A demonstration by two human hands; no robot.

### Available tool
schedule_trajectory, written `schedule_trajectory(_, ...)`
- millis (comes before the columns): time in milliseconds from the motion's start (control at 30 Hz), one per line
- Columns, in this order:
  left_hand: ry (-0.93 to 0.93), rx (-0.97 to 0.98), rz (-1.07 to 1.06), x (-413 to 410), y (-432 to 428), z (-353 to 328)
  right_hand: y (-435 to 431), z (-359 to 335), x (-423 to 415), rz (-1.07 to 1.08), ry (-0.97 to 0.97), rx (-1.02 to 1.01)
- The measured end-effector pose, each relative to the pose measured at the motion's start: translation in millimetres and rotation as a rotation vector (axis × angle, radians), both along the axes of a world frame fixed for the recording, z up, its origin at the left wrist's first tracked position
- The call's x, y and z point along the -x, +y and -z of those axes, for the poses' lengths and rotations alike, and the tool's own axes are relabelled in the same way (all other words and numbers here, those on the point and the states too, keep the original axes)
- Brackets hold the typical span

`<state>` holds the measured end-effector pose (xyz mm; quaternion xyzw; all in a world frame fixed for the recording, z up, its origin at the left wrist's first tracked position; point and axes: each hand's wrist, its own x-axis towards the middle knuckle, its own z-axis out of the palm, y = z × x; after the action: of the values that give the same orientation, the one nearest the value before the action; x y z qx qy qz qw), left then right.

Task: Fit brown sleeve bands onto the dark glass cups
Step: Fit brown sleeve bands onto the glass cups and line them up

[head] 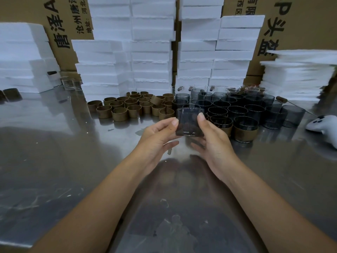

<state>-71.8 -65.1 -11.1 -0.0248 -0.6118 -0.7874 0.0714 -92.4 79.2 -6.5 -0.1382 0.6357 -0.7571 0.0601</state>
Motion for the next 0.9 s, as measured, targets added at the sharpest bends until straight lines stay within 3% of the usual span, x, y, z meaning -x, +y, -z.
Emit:
schedule_trajectory(233,0.019,0.04,0.039,-2.6,6.2,1.4,-3.0,2.1,-4.1,0.023,0.097,0.007)
schedule_trajectory(733,-0.007,-0.06,0.153,-2.3,0.8,-0.4,3.2,0.0,3.4,-0.08,-0.047,0.027)
schedule_trajectory(900,-0.006,0.018,0.146,-1.6,0.6,0.5,0.3,3.0,3.7,-0.122,-0.028,-0.029)
